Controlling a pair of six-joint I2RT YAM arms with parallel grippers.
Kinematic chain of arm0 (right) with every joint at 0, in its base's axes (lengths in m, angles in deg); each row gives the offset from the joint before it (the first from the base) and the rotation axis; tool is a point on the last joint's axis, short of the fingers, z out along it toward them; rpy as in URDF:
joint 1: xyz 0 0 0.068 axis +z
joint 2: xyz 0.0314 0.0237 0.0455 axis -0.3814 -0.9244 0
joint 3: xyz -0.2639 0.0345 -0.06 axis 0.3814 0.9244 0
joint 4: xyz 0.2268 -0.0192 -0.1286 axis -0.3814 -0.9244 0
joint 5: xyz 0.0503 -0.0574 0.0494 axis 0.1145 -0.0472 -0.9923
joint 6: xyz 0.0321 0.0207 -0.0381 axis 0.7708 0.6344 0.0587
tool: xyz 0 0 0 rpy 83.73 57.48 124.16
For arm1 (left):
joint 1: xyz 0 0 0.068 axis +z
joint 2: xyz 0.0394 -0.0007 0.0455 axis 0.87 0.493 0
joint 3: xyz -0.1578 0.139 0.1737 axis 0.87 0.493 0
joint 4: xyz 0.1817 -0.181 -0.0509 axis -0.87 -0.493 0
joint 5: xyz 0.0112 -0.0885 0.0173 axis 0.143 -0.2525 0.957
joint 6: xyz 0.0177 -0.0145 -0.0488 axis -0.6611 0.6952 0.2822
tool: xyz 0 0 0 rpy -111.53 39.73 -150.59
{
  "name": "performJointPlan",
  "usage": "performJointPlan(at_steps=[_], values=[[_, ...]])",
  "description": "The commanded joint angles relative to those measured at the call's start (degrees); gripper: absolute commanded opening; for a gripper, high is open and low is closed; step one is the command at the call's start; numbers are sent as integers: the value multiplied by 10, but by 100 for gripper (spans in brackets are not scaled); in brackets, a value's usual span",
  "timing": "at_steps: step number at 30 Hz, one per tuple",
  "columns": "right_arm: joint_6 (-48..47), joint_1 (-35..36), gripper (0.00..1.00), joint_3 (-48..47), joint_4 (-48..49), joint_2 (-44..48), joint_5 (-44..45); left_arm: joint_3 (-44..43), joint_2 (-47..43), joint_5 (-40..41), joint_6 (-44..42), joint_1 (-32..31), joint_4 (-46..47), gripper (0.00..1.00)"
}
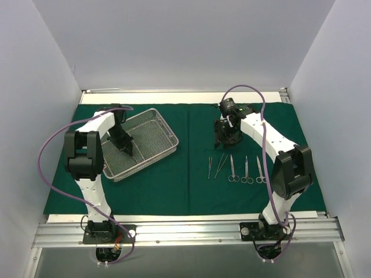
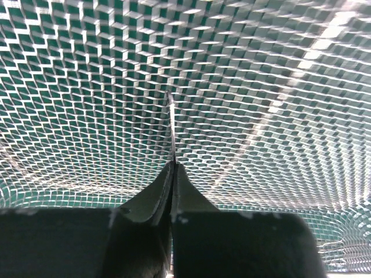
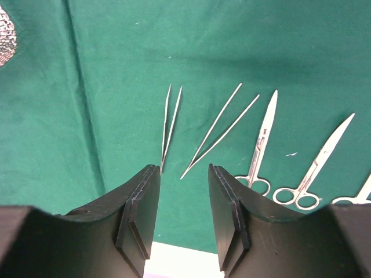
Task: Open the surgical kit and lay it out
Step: Pick up the medical item from the container.
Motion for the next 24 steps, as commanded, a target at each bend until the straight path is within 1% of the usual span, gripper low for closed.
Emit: performJointPlan(at_steps=[1,5,14,15,16,17,18,20,21,23,24], values=[[-4,-3,39,-17,-4,15,-10,-37,-42,29,-35,-6,13,2],[-3,-2,38,-26,-4,7,-13,-73,-66,35,-67,-6,-5,2],[6,6,37,-43,-4,-3,-20,-71,-89,19,-101,-7,15,2],[5,8,37,-47,-4,-3,-22,-74,-91,-7,-105,-7,20,2],[4,9,37,-54,3,-1,-27,-86,-92,-16,-109,-8,19,2],[-1,9,37,-59,9,0,-46,-94,-93,-23,-119,-13,18,2],[-6,9,38,-61,17,1,-68,-99,-98,-53,-128,-17,32,2],[-11,9,38,-76,51,-3,-145,-107,-113,-89,-147,-34,50,2],[-10,9,40,-81,61,-6,-172,-106,-120,-111,-153,-41,76,2],[2,9,43,-80,116,-7,-234,-99,-143,-174,-155,-56,98,2],[20,9,47,-75,139,-10,-297,-90,-153,-200,-150,-68,135,2]])
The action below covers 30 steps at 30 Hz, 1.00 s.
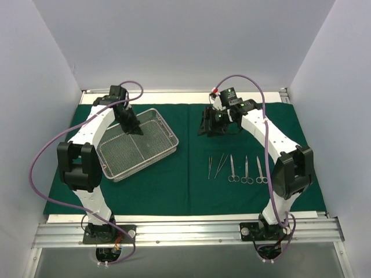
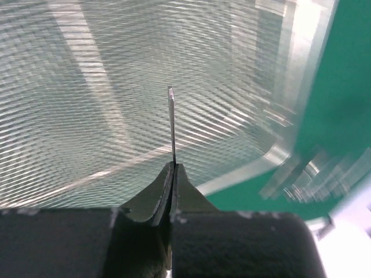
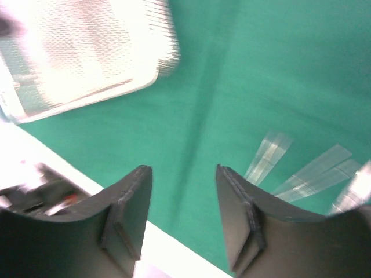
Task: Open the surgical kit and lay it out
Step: Pick up the medical item from the container, then place the medical item in the surgical kit.
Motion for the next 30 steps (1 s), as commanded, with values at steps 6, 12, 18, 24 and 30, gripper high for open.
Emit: performJointPlan(at_steps=[6,12,18,24,30], values=[[64,31,54,-3,186,-2,-249,5,-115,-193,6,-80,173,2],[98,61,58,17,228,24,-266,39,-148,-239,49,-113,237,2],[135,65,57,62,291,61,-286,85,-177,-270,81,-125,290,2],[121,76,56,64,262,64,-260,96,-184,-277,87,-141,292,2],[103,90,51,41,217,56,-218,88,-184,-270,86,-153,271,2]])
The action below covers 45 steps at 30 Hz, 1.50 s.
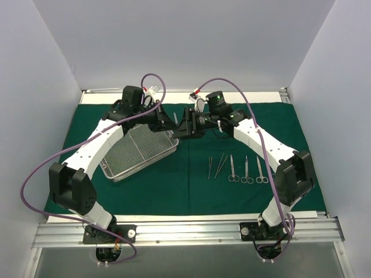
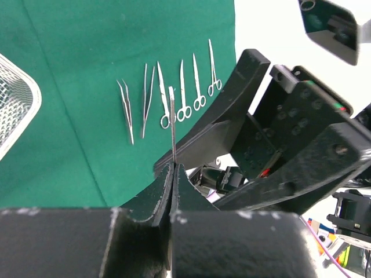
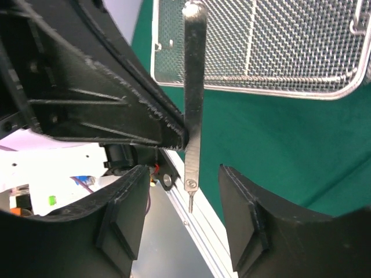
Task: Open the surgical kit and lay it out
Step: Place the medical item in the surgical kit.
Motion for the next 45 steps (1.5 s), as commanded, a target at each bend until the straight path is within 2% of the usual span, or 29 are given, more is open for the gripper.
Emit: performJointPlan(at_steps=[1,5,13,20,24,25,27,28,29,30,32,37,41,45], values=[[-19,11,50,-29,-35,19,34,-11,-24,-8,3,-9,15,2],[-26,12,41,-36,-44,19,59,-19,-21,-3,0,-16,2,2],[-45,17,30,-68,-100,3,105,-41,-6,17,-9,-29,-40,2],[-53,30,7,-91,-140,-10,128,-55,10,12,7,-36,-42,2],[-47,33,0,-85,-145,-3,134,-62,17,9,9,-39,-42,2],[-46,33,0,-84,-149,-3,137,-63,21,8,10,-39,-44,9],[-41,34,0,-80,-151,0,137,-60,22,8,10,-38,-46,13],[-38,33,0,-73,-150,2,136,-60,22,10,10,-38,-46,18],[-35,33,0,-69,-148,4,135,-59,23,12,10,-36,-49,34],[-30,33,0,-66,-151,4,138,-61,23,20,8,-36,-55,43],[-25,33,0,-55,-152,7,138,-62,23,24,1,-29,-61,49],[9,33,0,-8,-147,22,152,-49,11,68,-20,0,-112,56],[30,33,0,46,-157,28,184,-35,-2,141,-62,29,-210,57],[55,32,0,121,-154,27,224,-13,-23,158,-86,33,-228,56]])
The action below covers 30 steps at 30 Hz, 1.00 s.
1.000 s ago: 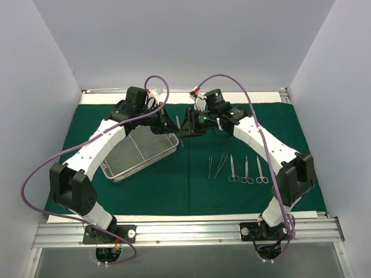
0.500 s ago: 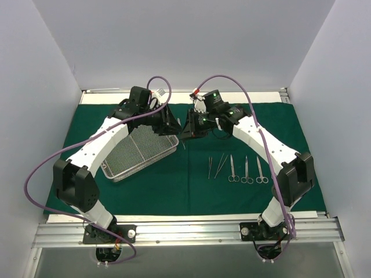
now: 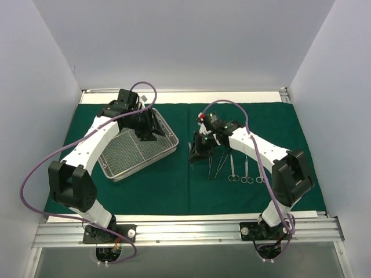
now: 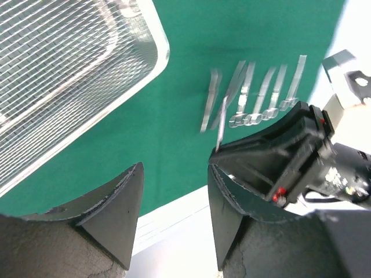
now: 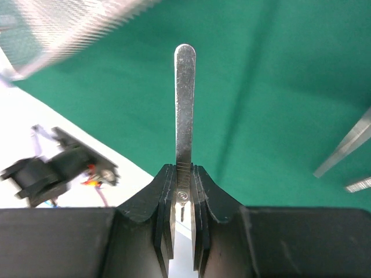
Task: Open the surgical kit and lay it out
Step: Place the medical item in the surgical kit.
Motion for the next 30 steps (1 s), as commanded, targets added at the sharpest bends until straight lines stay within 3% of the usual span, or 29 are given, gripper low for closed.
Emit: performJointPlan(at_steps=[1,7,24,30], values=[[34,2,0,48,-7,25,49,12,-49,34,-39,-2,-47,56],[44,3,0,82,17,5,87,20,-59,15,-55,-1,-54,56],[10,11,1,63,0,-81,158,65,-80,-28,-58,25,-34,55],[9,14,13,69,-4,-88,163,69,-83,-32,-58,31,-30,55]])
